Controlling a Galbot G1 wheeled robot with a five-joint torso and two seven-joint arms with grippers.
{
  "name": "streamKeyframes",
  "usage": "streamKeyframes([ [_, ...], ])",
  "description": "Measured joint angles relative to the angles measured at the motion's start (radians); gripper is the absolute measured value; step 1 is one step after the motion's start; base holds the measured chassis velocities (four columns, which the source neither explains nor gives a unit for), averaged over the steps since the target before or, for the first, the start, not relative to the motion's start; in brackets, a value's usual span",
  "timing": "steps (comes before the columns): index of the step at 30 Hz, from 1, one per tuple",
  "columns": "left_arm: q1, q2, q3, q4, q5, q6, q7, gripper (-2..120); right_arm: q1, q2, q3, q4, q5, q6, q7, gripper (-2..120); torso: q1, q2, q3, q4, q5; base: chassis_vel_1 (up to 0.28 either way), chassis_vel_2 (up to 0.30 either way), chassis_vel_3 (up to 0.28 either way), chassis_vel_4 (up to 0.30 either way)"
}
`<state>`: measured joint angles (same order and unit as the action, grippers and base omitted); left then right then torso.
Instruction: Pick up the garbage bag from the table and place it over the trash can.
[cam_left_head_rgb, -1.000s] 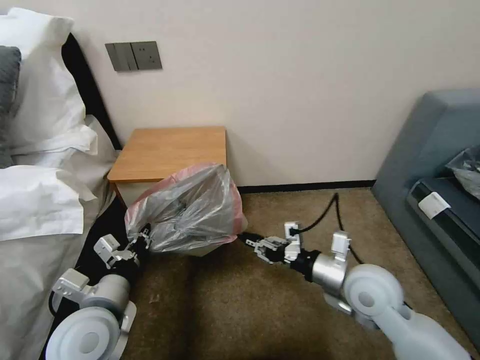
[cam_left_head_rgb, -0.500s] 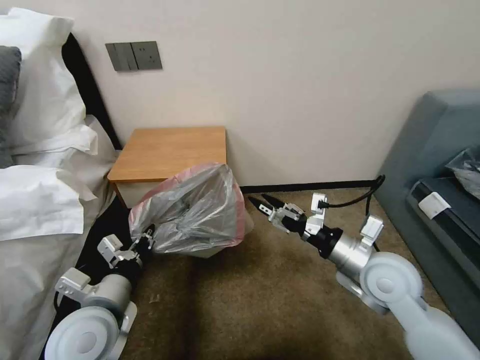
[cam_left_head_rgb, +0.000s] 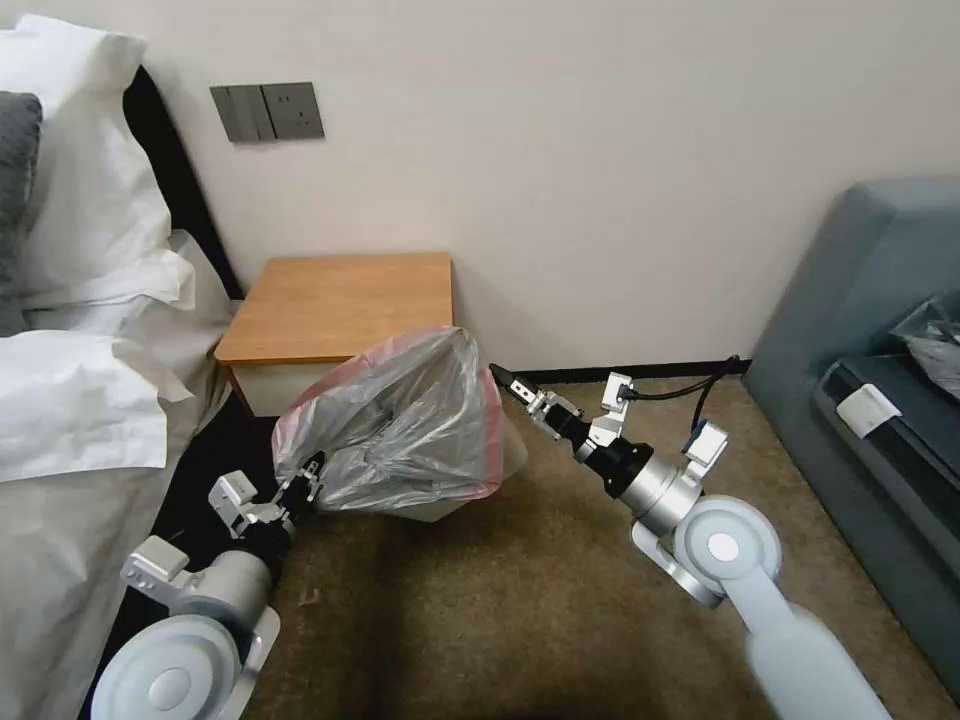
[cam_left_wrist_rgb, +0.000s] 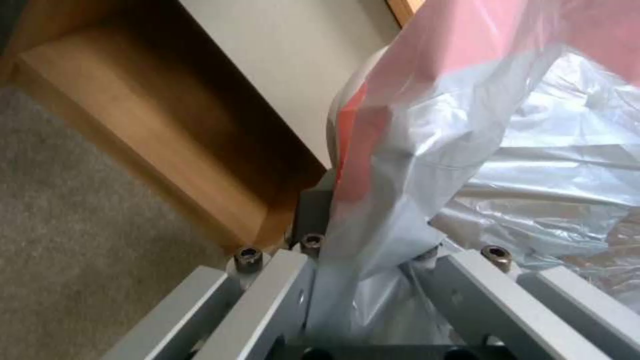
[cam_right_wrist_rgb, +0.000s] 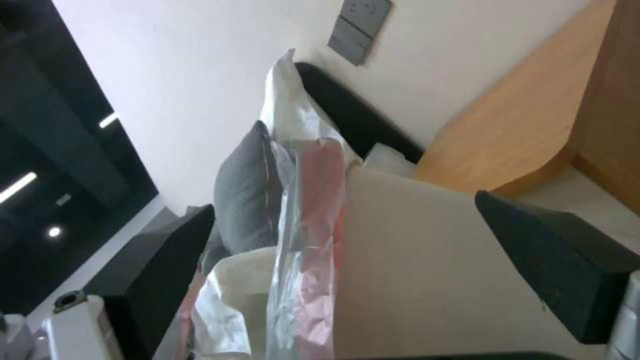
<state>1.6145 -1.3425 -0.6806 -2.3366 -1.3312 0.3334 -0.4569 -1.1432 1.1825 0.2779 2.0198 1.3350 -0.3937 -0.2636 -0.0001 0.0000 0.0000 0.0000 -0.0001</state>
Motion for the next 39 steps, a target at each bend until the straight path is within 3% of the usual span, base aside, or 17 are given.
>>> streamKeyframes([
  [3,0.000,0.000,0.001,0.000,-0.001,0.001,0.000,7,0.005,0.005,-0.003,-0.004,0.002,-0.002,0.000,99,0.000,0.000,0.000,0.0000,0.0000,0.000,0.000,0.000,0.000],
  [9,-0.002,0.002,0.004,0.000,-0.004,0.002,0.001,7,0.014,0.025,-0.011,-0.014,0.001,-0.006,0.000,79,0.000,0.000,0.000,0.0000,0.0000,0.000,0.000,0.000,0.000],
  [11,-0.002,0.002,0.004,0.000,-0.004,0.002,0.001,7,0.014,0.025,-0.011,-0.014,0.001,-0.006,0.000,79,0.000,0.000,0.000,0.0000,0.0000,0.000,0.000,0.000,0.000],
  [23,-0.011,0.001,0.012,0.002,-0.009,0.002,-0.001,7,0.022,0.043,-0.020,-0.016,-0.016,-0.008,0.000,53,0.000,0.000,0.000,0.0000,0.0001,0.000,0.000,0.000,0.000],
  [33,-0.009,0.000,0.016,0.004,-0.010,0.002,-0.002,7,0.025,0.052,-0.018,-0.014,-0.016,-0.009,0.000,13,0.000,0.000,0.000,0.0000,0.0001,0.000,0.000,0.000,0.000],
  [37,-0.009,-0.002,0.018,0.006,-0.010,0.002,-0.002,7,0.025,0.054,-0.018,-0.012,-0.016,-0.010,-0.002,0,0.000,0.000,0.000,0.0000,0.0001,0.000,0.000,0.000,0.000],
  [39,-0.009,-0.003,0.020,0.006,-0.010,0.002,-0.002,7,0.025,0.054,-0.017,-0.011,-0.015,-0.010,-0.002,0,0.000,0.000,0.000,0.0000,0.0001,0.000,0.000,0.000,0.000],
])
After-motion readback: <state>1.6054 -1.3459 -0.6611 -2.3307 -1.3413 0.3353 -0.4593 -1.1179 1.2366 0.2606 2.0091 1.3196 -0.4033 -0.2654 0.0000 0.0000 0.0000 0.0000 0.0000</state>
